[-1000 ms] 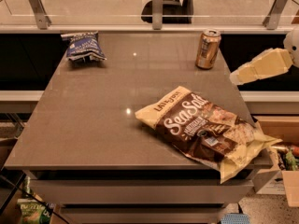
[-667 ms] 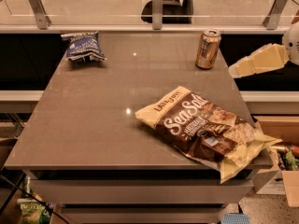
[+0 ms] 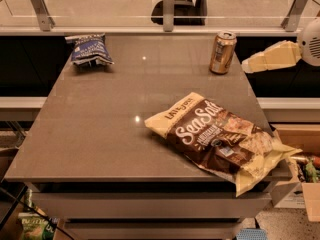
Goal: Pick orange can
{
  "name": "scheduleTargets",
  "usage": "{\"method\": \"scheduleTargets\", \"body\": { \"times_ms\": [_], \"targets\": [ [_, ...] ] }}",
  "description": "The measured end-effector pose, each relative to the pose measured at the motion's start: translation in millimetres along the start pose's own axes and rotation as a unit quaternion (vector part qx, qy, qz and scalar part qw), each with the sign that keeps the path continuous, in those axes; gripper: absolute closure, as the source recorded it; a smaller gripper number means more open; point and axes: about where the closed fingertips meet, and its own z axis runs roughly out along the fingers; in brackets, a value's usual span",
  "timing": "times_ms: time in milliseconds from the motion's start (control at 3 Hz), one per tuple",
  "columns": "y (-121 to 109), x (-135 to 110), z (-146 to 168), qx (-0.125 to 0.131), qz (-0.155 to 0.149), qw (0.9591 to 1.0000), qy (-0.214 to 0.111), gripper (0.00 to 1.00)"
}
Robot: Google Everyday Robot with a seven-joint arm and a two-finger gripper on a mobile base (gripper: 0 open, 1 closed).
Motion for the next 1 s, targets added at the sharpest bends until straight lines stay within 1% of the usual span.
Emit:
{"method": "scheduleTargets", "body": {
  "times_ms": [333,667,1000],
  "targets": [
    [0,2,-4,0.000,0.005,1.0000,-0.002,0.00],
    [-1,3,3,-0.002,0.026,0.9993,-0.026,0.00],
    [-9,-1,16,0.002,0.051,0.9966,-0.065,0.00]
  ]
}}
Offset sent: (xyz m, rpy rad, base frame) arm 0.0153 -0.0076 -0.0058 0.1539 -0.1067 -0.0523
